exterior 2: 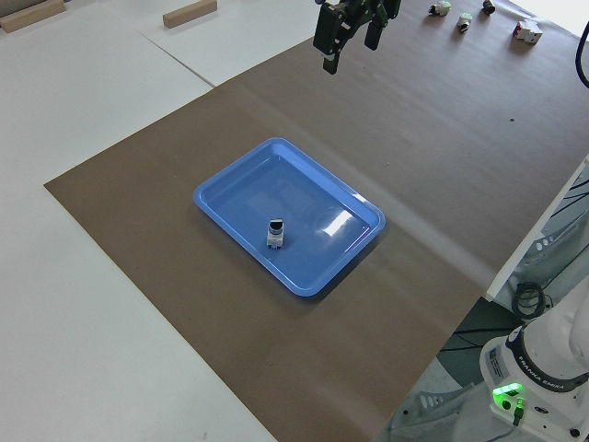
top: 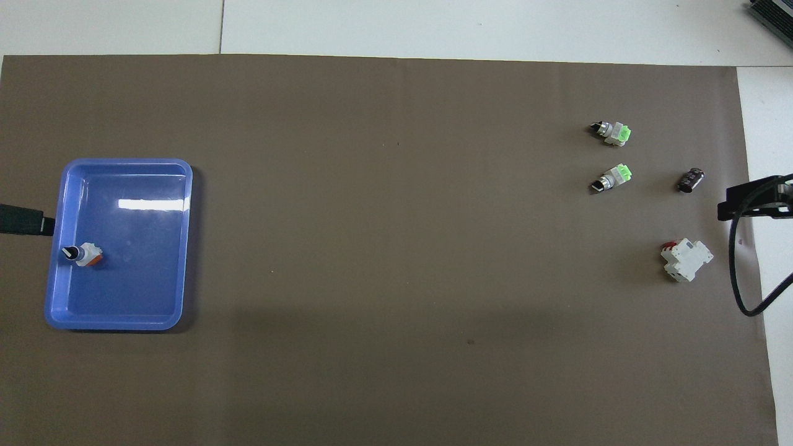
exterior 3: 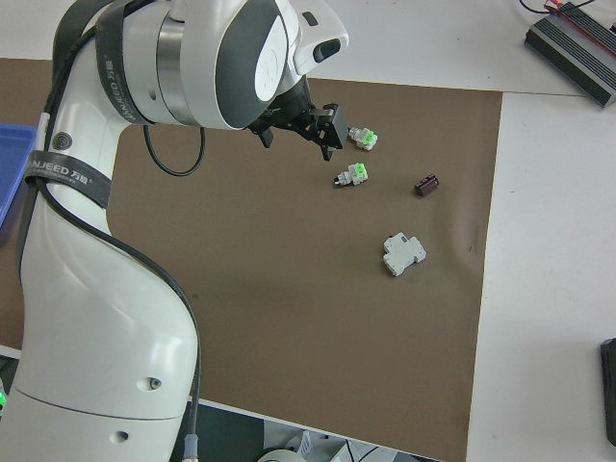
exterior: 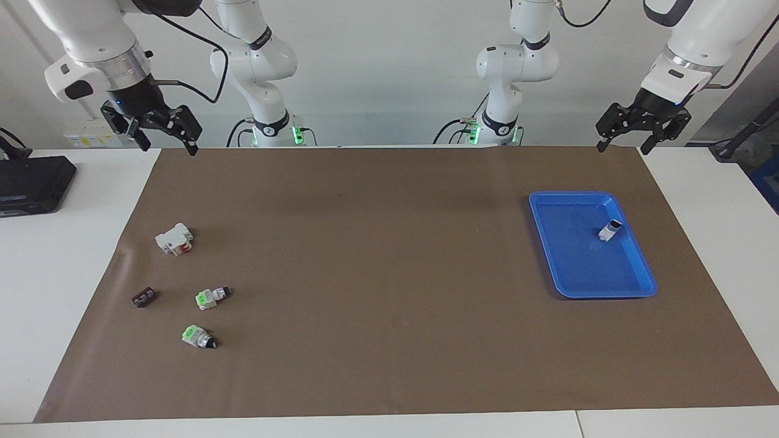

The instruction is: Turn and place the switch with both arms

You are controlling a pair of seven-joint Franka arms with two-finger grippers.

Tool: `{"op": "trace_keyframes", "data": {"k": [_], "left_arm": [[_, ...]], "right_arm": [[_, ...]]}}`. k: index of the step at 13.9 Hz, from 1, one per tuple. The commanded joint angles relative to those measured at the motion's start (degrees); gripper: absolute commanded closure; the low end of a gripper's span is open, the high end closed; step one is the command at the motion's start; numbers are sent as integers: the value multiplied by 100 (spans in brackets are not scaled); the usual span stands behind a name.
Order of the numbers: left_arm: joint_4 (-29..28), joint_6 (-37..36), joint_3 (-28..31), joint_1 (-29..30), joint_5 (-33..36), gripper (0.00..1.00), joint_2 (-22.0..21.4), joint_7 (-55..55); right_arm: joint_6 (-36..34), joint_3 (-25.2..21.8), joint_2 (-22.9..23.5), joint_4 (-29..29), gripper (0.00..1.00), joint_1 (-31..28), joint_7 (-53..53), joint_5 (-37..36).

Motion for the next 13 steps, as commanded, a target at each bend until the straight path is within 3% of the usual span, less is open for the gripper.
{"op": "trace_keyframes", "data": {"k": [1,13], "left_arm": [[-172,42,-22,40,23,0,-162,22],[-172,42,-22,40,23,0,-162,22]], "right_arm": [[100,-2,-105,-128,0,-17,198,24],[13,-11,-245,-181,0,-96,199,112]]}}
